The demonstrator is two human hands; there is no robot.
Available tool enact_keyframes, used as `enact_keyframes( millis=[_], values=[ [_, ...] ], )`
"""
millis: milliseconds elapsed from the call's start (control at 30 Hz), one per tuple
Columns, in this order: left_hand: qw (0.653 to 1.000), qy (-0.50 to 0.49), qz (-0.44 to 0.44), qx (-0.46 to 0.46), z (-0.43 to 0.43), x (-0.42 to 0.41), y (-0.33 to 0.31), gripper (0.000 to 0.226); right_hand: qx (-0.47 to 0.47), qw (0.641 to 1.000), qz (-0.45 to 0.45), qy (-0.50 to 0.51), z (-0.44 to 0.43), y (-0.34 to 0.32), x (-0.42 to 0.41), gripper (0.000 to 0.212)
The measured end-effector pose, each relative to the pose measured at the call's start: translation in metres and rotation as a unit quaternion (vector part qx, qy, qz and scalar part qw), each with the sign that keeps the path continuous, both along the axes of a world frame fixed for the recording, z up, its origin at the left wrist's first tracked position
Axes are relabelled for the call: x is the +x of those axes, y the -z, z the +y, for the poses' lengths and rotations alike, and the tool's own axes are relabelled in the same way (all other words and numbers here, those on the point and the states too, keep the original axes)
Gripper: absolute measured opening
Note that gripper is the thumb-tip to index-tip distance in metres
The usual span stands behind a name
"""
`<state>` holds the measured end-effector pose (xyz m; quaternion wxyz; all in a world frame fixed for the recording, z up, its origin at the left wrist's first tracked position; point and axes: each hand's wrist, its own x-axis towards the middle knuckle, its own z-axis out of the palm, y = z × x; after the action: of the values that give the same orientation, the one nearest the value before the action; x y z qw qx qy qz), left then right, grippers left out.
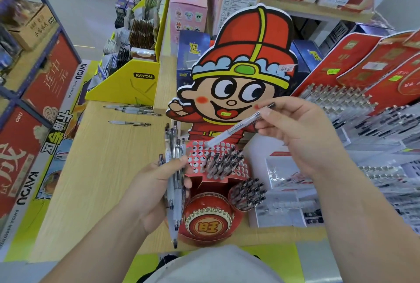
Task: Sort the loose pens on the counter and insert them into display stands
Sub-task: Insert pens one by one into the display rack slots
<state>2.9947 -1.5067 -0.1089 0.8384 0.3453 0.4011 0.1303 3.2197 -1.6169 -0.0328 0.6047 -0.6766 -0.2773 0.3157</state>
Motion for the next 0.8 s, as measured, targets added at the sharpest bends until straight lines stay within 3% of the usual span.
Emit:
enact_keyframes(
  millis=[200, 367, 500, 800],
  values=[
    [1.0, -0.015, 0.0, -0.007, 0.0, -0.002, 0.006, 0.033, -0.114, 0.977, -0.182, 0.004, 0.004, 0.014, -0.005, 0.019],
    [0.993, -0.074, -0.023, -0.09, -0.004, 0.002, 0.007, 0.022, -0.185, 0.92, -0.341, -0.048, 0.011, 0.025, -0.011, 0.007],
    [0.993, -0.081, -0.028, -0.081, -0.006, 0.004, 0.009, 0.022, -0.222, 0.895, -0.374, -0.1, 0.016, 0.032, -0.009, 0.01],
    [0.995, -0.063, 0.006, -0.078, 0.0, 0.006, 0.018, 0.02, -0.232, 0.894, -0.349, -0.158, 0.026, 0.035, 0.0, 0.008]
  ],
)
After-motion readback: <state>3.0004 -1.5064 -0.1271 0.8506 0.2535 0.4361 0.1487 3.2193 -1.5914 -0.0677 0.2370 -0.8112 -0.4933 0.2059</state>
